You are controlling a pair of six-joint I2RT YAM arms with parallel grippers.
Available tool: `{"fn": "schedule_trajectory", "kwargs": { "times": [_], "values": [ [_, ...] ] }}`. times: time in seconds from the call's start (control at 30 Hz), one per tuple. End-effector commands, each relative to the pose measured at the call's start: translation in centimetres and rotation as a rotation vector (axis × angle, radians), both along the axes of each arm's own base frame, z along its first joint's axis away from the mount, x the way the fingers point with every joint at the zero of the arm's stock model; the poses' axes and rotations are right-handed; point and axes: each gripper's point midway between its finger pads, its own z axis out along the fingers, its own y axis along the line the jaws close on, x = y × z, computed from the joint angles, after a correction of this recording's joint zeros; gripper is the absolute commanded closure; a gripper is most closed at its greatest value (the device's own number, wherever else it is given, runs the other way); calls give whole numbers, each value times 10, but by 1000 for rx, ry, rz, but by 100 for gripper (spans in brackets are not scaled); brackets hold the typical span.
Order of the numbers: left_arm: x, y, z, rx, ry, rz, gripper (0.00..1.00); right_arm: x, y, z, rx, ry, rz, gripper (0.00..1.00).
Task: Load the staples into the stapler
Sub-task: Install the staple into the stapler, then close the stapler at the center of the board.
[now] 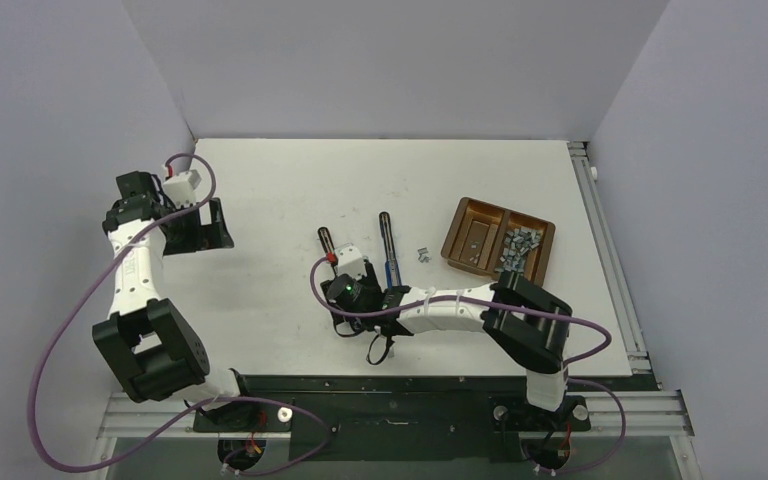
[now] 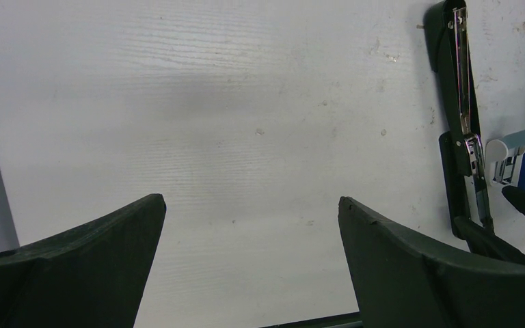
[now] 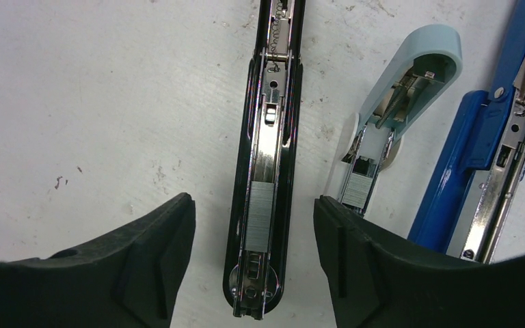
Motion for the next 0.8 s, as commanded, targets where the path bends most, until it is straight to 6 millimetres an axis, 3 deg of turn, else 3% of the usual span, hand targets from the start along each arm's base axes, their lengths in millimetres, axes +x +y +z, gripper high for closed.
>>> {"fn": "schedule_trajectory", "kwargs": {
  "times": [0.0, 0.17, 0.5, 0.77],
  "values": [
    [14, 3, 19, 11, -52, -53, 4, 2, 5, 37, 82, -38, 21, 35],
    [20, -1, 17, -5, -65, -109, 4, -7, -5, 23, 57, -8, 29, 34],
    [34, -25, 9, 22, -73, -259, 4, -13, -5, 12, 43, 2, 60, 56],
    [35, -63, -5, 8, -119, -496, 4, -16, -3, 0, 21, 10, 88, 70]
  ]
}}
